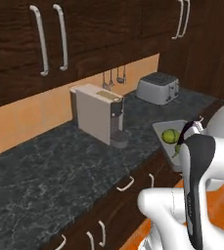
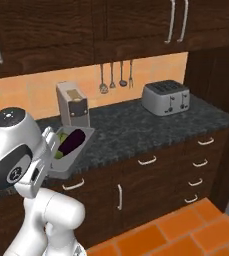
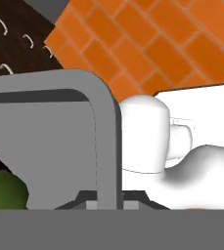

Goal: Take the meat container that has the fish and place it on the second highest rack of the freezer. Then take the vegetable container that has the eggplant and lime and place it on the highest rack of the freezer.

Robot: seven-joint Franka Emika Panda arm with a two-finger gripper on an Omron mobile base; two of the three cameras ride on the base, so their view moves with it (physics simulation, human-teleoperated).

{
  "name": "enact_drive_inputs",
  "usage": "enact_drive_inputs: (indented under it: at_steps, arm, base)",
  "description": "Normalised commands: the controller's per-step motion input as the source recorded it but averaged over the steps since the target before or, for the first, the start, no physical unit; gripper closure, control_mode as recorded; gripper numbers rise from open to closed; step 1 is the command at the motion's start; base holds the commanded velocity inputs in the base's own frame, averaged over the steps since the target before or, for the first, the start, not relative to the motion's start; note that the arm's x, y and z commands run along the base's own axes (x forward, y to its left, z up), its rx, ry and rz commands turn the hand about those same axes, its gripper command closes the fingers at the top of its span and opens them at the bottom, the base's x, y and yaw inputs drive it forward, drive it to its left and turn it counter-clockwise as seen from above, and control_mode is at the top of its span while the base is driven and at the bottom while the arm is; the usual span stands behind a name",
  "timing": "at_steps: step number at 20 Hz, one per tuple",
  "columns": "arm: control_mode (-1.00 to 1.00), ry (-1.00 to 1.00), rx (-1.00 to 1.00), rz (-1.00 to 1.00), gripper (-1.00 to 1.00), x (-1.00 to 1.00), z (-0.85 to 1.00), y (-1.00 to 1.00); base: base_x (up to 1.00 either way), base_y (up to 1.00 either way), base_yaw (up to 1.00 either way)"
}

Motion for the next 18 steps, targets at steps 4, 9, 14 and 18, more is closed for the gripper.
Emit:
enact_drive_inputs:
  at_steps: [4, 9, 14, 18]
  arm:
    - [1.00, 0.00, 0.00, 0.00, 1.00, 0.00, 0.00, 0.00]
    - [1.00, 0.00, 0.00, 0.00, 1.00, 0.00, 0.00, 0.00]
    - [1.00, 0.00, 0.00, 0.00, 1.00, 0.00, 0.00, 0.00]
    - [1.00, 0.00, 0.00, 0.00, 1.00, 0.00, 0.00, 0.00]
  base:
    - [0.14, -0.50, -0.75]
    - [0.08, -0.60, -0.75]
    - [0.00, -0.64, -0.80]
    - [0.16, -0.55, -0.78]
